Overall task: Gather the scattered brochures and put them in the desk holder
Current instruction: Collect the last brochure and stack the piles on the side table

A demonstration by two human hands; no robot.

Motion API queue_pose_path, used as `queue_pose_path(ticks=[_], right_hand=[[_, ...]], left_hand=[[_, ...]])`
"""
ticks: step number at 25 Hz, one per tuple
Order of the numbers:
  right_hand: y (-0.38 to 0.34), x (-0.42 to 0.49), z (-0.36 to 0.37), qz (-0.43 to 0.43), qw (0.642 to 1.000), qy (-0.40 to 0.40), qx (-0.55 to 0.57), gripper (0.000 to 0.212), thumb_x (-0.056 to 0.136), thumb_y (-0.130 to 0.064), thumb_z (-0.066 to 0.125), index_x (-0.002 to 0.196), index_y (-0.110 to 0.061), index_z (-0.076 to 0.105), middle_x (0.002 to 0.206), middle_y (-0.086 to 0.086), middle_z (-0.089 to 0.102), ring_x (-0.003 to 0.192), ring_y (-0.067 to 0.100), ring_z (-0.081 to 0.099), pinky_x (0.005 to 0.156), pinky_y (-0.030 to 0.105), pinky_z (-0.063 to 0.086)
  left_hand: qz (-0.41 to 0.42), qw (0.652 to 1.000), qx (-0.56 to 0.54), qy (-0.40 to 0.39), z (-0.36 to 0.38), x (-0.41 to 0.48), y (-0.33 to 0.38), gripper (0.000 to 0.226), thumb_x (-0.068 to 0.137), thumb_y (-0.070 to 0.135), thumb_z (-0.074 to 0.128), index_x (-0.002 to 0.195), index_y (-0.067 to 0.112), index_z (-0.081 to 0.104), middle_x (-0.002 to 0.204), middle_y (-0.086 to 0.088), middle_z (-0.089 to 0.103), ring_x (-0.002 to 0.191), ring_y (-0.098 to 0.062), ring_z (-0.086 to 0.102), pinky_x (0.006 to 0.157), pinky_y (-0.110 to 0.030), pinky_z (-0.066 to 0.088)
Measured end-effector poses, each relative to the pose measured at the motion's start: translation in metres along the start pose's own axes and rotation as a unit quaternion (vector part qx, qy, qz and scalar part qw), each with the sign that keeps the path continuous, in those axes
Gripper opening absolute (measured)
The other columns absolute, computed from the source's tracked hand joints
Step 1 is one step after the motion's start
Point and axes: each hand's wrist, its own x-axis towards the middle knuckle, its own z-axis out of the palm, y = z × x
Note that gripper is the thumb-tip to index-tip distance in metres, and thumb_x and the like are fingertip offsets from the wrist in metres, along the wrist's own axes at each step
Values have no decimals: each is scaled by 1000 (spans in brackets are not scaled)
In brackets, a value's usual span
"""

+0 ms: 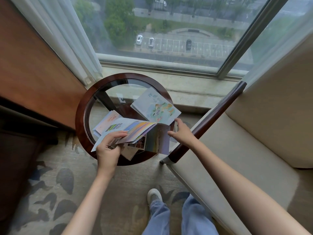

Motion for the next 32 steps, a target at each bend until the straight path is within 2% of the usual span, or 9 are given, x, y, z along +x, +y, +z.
queue_pose_path(ticks=[3,6,12,17,22,24,28,30,32], right_hand=[[4,6,11,7,998,-33,61,58,84,-22,64,135,-13,39,131,13,54,114,24,54,86,31,44],[3,9,13,-11,995,52,82,24,85,-14,58,109,-11,63,106,12,67,95,22,62,80,36,53],[-34,10,-18,-57,954,173,236,21,89,-11,53,104,-10,68,100,4,67,97,18,61,86,34,49],[-76,-5,-25,-184,958,53,214,18,90,-8,55,102,-7,69,104,9,69,90,6,59,74,7,45],[-89,-27,-21,-281,937,-101,182,20,92,-6,53,105,-4,67,101,4,67,89,2,58,78,11,44],[-91,-33,-17,-286,935,-133,165,20,93,-7,51,105,-11,66,97,-6,65,88,-2,56,78,10,41],[-89,-45,-7,-284,931,-155,171,19,95,-16,49,101,-22,67,96,-9,67,89,-2,58,82,13,43],[-91,-50,-5,-286,939,-128,140,16,92,-33,53,95,-27,68,93,-13,68,88,-2,60,81,17,46],[-94,-50,-4,-338,940,-44,11,18,85,-44,60,92,-30,68,89,-13,69,84,3,62,75,27,50]], left_hand=[[-33,998,-55,25,-10,4,-5,60,73,-23,58,82,34,70,89,14,72,95,-7,66,88,-16,49],[-46,995,-82,27,-19,5,-3,43,75,-5,68,83,37,72,89,17,72,93,-3,66,85,-15,50],[-46,995,-33,-79,-29,7,-8,51,75,-16,62,75,33,73,89,8,72,95,-3,63,87,-17,49],[-33,996,22,-85,-19,18,3,47,73,-15,65,82,31,68,91,5,67,90,-12,63,90,-30,49],[39,995,97,-4,-8,28,19,66,71,-2,72,126,26,49,114,8,40,92,2,49,84,-5,41],[60,985,161,4,-4,29,21,68,70,-3,72,131,17,48,122,-1,39,97,6,41,88,-8,38],[119,958,259,0,1,31,26,31,68,0,74,97,11,70,96,-9,66,99,-32,49,90,-42,40],[112,954,277,-4,4,31,27,13,70,7,75,82,10,72,82,-5,69,93,-34,52,86,-41,34],[100,955,278,-28,8,32,27,8,74,8,71,82,9,72,81,-6,68,93,-34,52,85,-38,33]])
